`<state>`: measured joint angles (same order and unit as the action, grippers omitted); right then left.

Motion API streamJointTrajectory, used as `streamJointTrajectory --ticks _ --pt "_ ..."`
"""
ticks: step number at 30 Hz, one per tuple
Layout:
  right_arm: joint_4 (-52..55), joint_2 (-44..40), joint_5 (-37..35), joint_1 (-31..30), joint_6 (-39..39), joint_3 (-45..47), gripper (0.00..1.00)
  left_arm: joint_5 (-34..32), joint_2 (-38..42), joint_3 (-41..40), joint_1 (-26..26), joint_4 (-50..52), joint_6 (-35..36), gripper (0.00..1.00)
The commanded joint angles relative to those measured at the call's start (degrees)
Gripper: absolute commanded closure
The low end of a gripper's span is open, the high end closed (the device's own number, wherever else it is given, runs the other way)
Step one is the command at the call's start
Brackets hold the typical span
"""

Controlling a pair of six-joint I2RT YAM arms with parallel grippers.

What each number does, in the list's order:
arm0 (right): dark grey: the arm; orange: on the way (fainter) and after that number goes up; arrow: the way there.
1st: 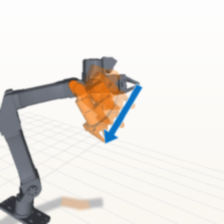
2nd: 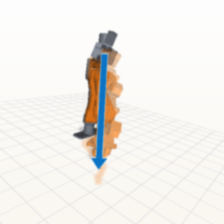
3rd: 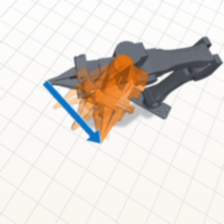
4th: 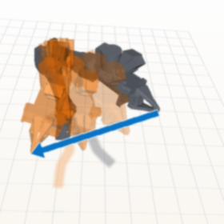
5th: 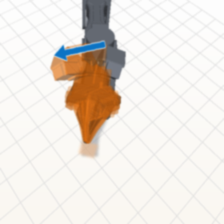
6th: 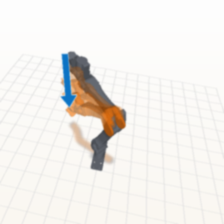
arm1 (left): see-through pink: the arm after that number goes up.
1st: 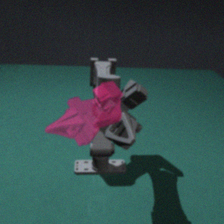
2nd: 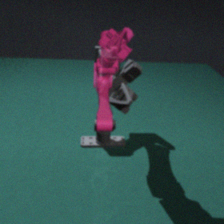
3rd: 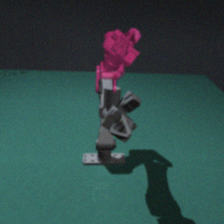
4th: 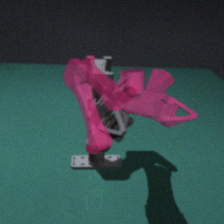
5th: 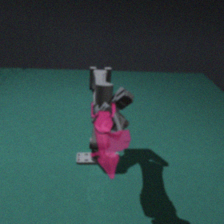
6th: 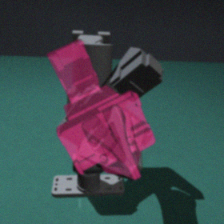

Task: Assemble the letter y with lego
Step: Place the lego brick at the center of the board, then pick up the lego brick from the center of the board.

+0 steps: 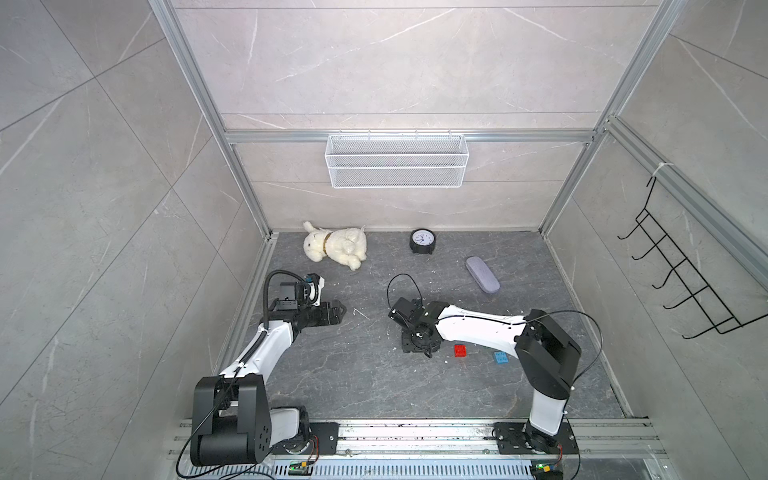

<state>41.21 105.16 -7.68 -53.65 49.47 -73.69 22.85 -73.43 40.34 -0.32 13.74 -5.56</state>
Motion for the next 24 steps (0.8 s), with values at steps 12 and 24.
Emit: streamJointTrajectory --ticks 12,24 --pt "7.9 -15.3 2.7 13.2 -11.4 13.6 0.47 5.5 0.9 -1.1 0.3 -2.4 -2.5 0.08" --pt "5.5 -12.4 3.1 16.9 -14.1 17.2 0.47 5.1 0.7 -1.1 0.4 -2.2 -2.2 0.08"
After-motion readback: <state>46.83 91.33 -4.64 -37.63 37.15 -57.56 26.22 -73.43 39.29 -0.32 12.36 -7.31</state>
